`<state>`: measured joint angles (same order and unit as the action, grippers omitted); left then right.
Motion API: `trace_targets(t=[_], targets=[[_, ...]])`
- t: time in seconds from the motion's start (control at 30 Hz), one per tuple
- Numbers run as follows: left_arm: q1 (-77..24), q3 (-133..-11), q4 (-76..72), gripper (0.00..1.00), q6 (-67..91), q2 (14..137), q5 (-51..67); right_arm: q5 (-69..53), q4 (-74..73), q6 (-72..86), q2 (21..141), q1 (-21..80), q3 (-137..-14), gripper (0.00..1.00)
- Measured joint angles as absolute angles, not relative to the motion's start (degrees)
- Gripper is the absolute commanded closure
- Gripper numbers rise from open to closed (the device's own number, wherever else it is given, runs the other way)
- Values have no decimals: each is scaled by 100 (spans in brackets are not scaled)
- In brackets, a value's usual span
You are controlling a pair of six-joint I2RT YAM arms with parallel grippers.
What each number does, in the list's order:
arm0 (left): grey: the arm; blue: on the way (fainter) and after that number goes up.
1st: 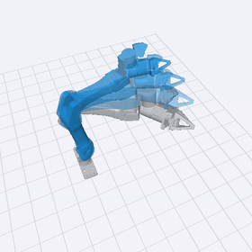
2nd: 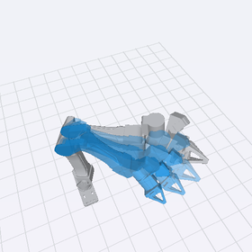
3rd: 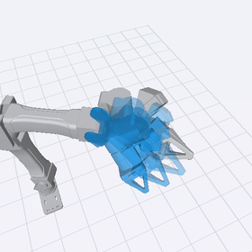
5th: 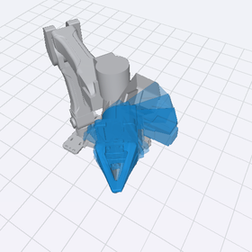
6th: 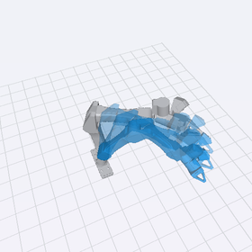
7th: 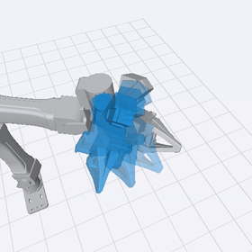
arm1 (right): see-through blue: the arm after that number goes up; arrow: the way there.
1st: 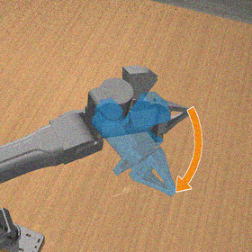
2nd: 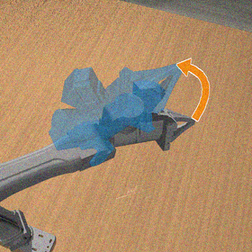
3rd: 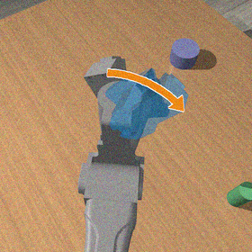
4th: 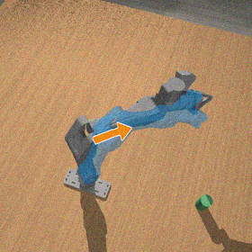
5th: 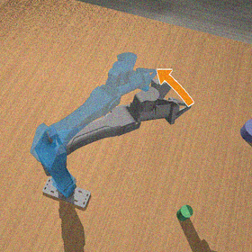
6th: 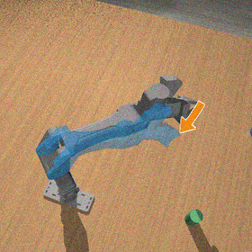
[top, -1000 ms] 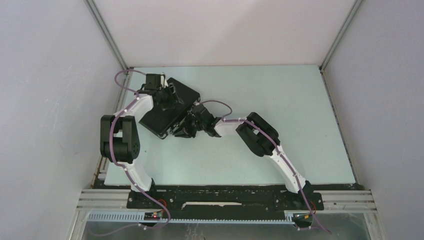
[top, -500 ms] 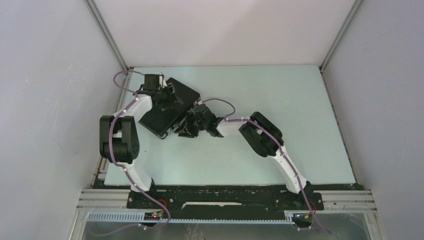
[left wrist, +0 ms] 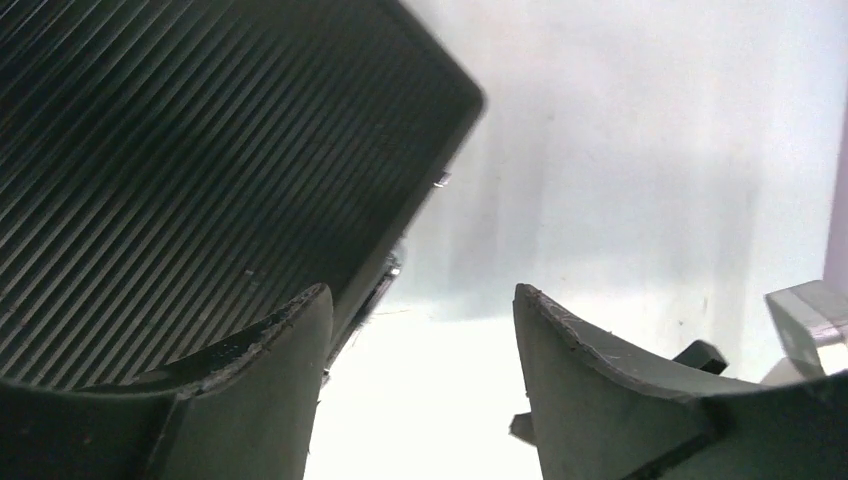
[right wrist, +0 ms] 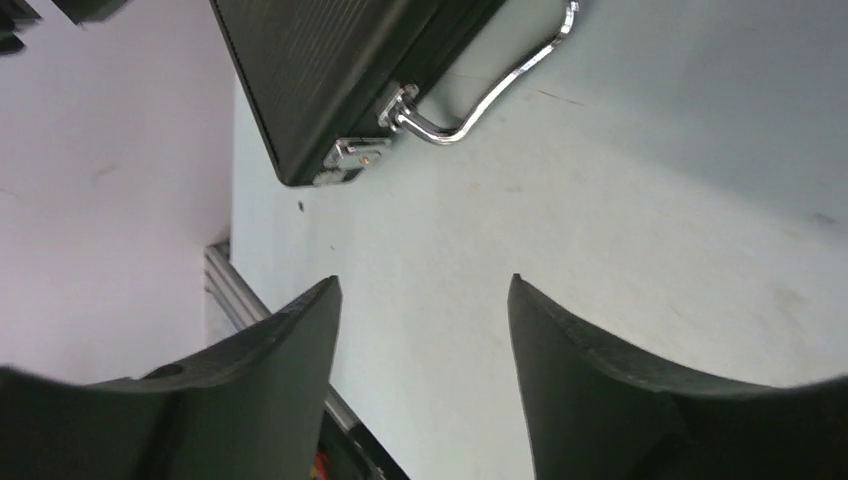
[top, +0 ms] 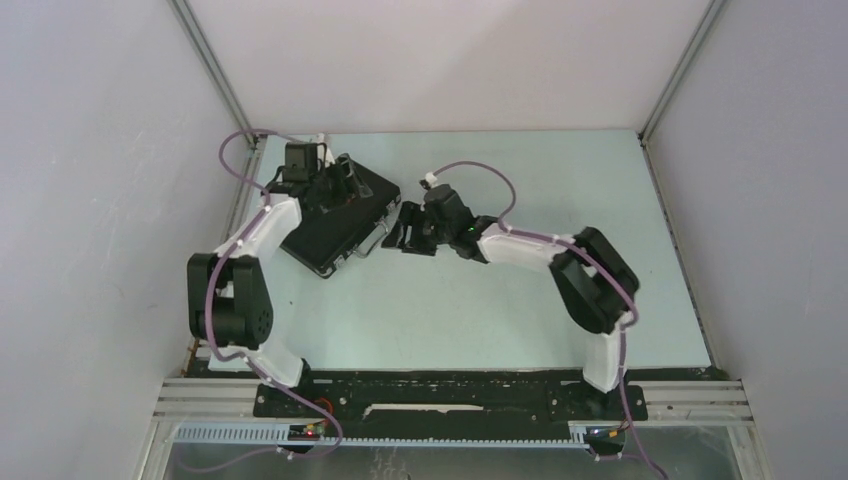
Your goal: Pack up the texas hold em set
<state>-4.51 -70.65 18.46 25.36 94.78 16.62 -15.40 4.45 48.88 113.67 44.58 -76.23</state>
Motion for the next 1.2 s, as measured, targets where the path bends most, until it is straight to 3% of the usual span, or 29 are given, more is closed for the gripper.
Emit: trace_targets(t=[0.17,0.37,0.73,1.2], targets=[[-1004,-6906,1747,17,2307,8597,1455,-893,-355,4073,9885,4407,-6873,10],[-1863,-6578,1260,7,1741,7061,1157,-36,-1223,3223,7719,4313,-6149,1],[-2558,-5909,548,2,884,5369,676,1234,-2692,2309,4348,4147,-5485,0],[-2724,-5806,720,0,958,2550,552,1999,-3446,1817,2257,4121,-5474,0]])
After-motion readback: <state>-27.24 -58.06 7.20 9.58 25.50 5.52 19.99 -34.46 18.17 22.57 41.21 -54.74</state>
